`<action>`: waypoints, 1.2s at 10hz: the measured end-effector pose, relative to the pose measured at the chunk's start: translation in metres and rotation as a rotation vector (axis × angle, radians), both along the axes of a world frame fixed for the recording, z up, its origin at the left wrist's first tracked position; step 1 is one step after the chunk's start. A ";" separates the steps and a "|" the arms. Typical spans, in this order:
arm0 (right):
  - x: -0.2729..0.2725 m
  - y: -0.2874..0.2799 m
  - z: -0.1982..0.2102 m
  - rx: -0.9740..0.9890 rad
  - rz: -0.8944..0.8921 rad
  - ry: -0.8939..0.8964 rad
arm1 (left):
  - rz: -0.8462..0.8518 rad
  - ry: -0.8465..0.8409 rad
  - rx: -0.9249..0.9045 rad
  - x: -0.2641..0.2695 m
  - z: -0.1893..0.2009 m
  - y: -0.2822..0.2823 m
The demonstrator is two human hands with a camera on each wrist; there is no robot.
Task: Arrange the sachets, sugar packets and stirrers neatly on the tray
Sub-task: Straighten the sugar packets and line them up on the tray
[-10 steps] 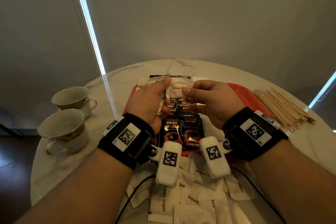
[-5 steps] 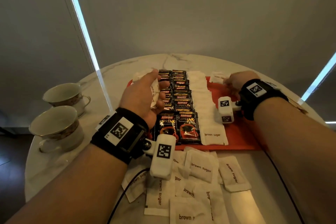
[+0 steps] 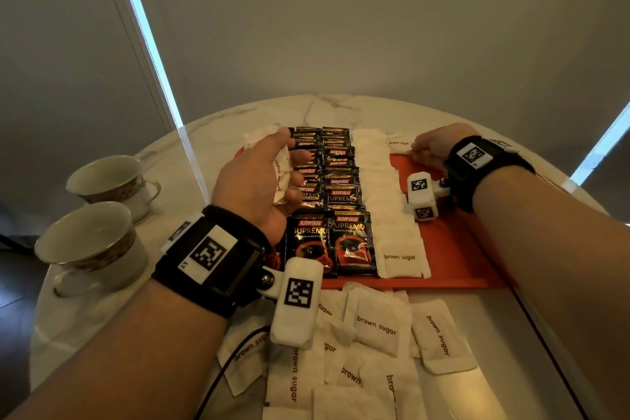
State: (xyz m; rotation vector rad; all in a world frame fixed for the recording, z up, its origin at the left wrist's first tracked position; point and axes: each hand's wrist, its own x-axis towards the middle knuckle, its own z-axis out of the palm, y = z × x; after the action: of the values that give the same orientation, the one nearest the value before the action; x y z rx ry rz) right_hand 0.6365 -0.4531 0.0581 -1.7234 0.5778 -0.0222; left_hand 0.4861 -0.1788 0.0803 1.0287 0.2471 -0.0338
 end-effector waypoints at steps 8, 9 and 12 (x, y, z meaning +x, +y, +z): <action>-0.115 0.085 0.052 0.049 0.768 -0.265 | -0.377 -0.020 0.148 -0.016 0.004 -0.007; -0.127 0.097 0.046 -0.021 0.765 -0.319 | -0.403 -0.025 0.207 -0.018 0.003 -0.007; -0.131 0.095 0.043 0.267 0.595 -0.409 | -0.172 -0.122 0.304 -0.011 0.001 -0.004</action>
State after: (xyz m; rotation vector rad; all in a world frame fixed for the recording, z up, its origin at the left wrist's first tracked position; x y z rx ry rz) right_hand 0.5057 -0.3585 0.1014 -1.5123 -0.2346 0.1171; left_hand 0.4754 -0.1826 0.0814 1.3479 0.0523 -0.0909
